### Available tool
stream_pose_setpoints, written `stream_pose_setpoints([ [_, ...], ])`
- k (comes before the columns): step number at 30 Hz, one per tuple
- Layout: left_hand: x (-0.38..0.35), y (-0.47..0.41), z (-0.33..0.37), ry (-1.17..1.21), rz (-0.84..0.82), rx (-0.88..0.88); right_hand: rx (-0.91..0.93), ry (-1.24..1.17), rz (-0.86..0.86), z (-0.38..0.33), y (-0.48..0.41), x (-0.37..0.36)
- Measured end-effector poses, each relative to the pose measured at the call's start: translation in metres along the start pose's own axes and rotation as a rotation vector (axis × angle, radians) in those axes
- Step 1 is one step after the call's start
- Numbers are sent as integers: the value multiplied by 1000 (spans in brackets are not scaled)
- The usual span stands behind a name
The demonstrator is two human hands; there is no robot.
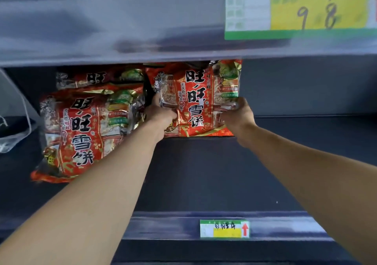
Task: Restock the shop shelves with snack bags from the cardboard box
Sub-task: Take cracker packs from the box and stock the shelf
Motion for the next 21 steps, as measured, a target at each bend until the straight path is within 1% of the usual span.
stream_pose_setpoints([
  [3,-2,-5,-5,20,-1,14,19,-41,-25,2,-3,0],
  [7,-6,2,-11,38,38,9,67,-53,-65,5,5,2],
  [11,-10,25,-11,-34,80,34,122,-64,-82,6,23,5],
  [14,-11,56,-5,-115,94,30,129,7,-86,6,41,12],
  [19,-25,128,14,-114,-4,-147,171,84,-89,2,87,53],
  [21,-38,168,20,-104,-78,-166,178,148,-94,4,112,79],
])
Point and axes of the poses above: each hand's wrist, its own y-axis away from the middle knuckle, its own x-axis out of the back of the hand, z = x × y, the point moved 4 cm from there along -y, towards the middle knuckle, and after that the axes turned 7 degrees about x, right-handed, at the moved point
